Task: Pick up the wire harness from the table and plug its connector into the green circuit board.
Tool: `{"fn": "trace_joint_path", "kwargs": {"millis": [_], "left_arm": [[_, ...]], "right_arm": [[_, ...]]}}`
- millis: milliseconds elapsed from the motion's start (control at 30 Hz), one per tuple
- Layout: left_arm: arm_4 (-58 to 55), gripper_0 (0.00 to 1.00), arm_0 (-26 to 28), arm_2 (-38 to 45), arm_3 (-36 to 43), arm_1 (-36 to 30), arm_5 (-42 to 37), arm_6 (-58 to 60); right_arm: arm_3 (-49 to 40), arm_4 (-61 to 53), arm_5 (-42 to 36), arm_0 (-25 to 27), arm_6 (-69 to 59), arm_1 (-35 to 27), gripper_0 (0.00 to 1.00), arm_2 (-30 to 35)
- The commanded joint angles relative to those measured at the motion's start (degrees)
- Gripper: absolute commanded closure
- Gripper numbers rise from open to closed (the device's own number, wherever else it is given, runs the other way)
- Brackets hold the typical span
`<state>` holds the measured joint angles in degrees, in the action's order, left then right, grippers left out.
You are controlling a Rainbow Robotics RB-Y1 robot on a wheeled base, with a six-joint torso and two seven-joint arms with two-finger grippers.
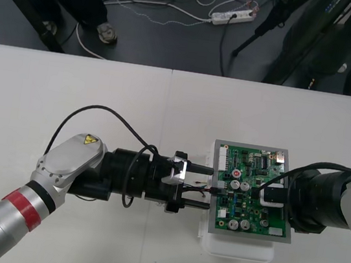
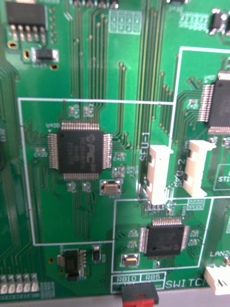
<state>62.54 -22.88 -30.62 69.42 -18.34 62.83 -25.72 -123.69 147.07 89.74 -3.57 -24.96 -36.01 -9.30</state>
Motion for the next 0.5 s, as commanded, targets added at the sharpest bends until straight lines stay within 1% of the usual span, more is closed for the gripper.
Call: {"fn": "trace_joint_path", "kwargs": {"millis": [33,333,500], "left_arm": [[-0.84,0.32,-0.94,-0.23,2.21,-0.12,-1.66,-0.29],[-1.01,0.31,-0.85,0.12,2.21,-0.3,-1.75,-0.03],[-1.01,0.31,-0.76,1.09,2.21,-1.53,-1.75,0.23]], "right_arm": [[-2.08,0.06,0.26,-0.48,-2.99,0.51,0.0,-0.72],[-2.08,0.15,0.26,-0.56,-3.08,0.51,0.0,-0.72],[-2.08,0.06,0.26,-0.65,-2.99,0.51,0.0,-0.72]]}}
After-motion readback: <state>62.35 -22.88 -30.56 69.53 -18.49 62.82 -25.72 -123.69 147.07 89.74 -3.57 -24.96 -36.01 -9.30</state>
